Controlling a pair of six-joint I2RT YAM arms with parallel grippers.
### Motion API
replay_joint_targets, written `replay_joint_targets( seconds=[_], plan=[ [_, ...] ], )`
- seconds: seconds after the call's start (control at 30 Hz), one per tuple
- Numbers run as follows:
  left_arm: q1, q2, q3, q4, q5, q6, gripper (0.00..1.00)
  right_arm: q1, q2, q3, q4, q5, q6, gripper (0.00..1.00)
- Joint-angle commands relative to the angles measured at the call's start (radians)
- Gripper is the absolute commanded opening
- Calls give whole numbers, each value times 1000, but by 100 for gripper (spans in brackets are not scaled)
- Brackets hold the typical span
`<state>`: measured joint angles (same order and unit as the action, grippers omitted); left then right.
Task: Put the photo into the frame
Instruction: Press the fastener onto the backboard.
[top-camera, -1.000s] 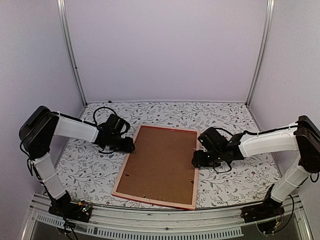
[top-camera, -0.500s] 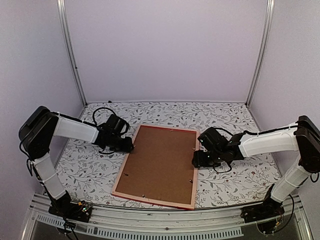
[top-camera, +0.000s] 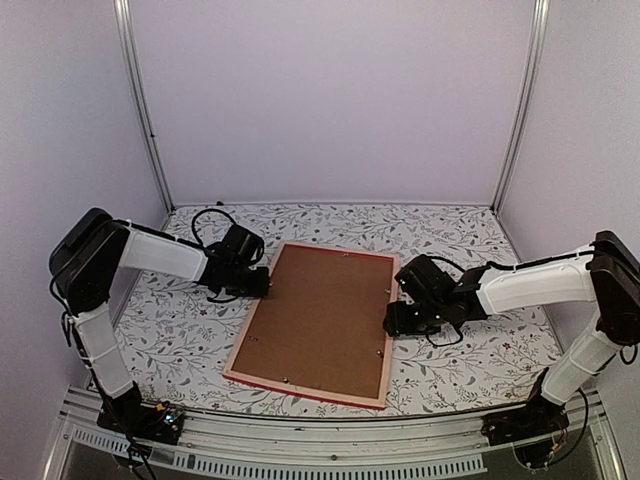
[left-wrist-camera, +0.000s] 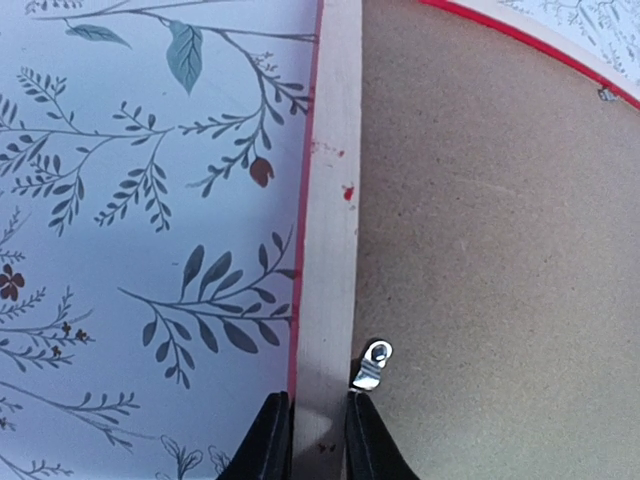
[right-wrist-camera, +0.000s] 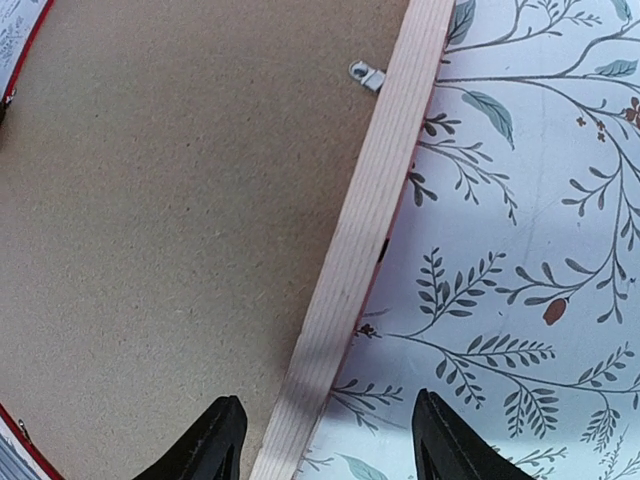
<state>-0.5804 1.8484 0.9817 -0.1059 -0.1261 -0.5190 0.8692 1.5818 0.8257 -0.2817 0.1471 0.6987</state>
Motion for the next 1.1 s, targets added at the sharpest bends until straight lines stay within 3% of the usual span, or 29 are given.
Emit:
replay_joint_targets(
  seconds=[0.0, 0.17, 0.23, 0.37, 0.53, 0.8, 1.07],
  plan=[
    [-10, 87, -45, -87, -92, -30, 9, -6, 21, 11, 22, -6, -4, 61],
    [-19, 46, -64, -29, -127, 7, 9, -5, 24, 9, 24, -7, -6, 60],
    [-18, 22, -64, -14, -113, 24, 15, -6, 28, 7, 23, -8, -7, 60],
    [-2, -29, -63, 13, -40, 33, 36, -6, 27, 1, 29, -7, -3, 60],
    [9, -70, -57, 21, 14, 28, 48, -6, 29, -2, 32, -7, -2, 60],
    [31, -47, -42, 60, 87, 37, 54, -6, 38, -3, 40, -10, -6, 60],
    [31, 31, 23, 34, 40, 72, 55, -6, 35, -5, 42, -10, -7, 60]
  ],
)
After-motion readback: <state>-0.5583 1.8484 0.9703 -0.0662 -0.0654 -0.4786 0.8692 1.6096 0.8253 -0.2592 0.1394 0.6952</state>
